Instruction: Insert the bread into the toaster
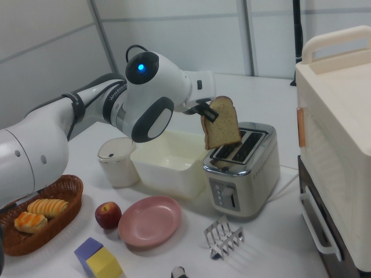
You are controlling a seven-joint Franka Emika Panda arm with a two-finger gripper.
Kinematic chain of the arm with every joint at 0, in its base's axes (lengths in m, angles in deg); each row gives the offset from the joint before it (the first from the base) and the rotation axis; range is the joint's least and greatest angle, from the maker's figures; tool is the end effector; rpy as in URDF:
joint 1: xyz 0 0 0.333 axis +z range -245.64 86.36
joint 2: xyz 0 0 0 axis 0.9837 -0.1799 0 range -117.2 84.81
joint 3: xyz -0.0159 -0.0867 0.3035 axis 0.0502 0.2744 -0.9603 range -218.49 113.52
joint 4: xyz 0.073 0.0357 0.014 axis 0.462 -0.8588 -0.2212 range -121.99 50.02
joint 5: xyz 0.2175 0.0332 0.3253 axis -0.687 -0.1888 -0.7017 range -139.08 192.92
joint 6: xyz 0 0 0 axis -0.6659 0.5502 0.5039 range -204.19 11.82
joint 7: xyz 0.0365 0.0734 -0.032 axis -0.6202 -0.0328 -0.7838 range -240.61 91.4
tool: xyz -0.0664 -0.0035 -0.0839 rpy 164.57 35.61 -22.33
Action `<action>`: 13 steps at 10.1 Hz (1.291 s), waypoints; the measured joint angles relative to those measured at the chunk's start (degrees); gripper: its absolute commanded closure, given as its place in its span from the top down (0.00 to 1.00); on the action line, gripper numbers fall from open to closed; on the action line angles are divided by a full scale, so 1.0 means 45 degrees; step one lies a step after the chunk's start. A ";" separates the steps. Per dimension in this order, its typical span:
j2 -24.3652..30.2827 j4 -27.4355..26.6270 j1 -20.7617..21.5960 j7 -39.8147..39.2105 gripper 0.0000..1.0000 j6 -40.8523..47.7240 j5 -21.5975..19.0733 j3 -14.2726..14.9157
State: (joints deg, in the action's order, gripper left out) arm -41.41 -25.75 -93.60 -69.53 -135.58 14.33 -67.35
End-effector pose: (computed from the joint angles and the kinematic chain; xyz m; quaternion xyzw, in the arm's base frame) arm 0.7352 -0.0328 0.5497 -0.9161 0.1272 -0.3475 0.1541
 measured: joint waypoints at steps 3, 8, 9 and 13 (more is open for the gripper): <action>0.0005 0.0025 0.0031 -0.0033 0.00 -0.0109 0.0000 -0.0045; 0.0000 0.0037 0.0118 -0.0072 0.00 -0.0109 0.0000 -0.0112; -0.0017 0.0037 0.0124 -0.0073 0.00 -0.0109 0.0000 -0.0112; -0.0113 0.0035 0.0124 -0.0240 0.00 -0.0109 0.0000 -0.0112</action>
State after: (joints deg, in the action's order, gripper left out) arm -41.91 -25.59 -93.04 -70.61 -136.07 14.33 -67.85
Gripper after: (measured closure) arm 0.855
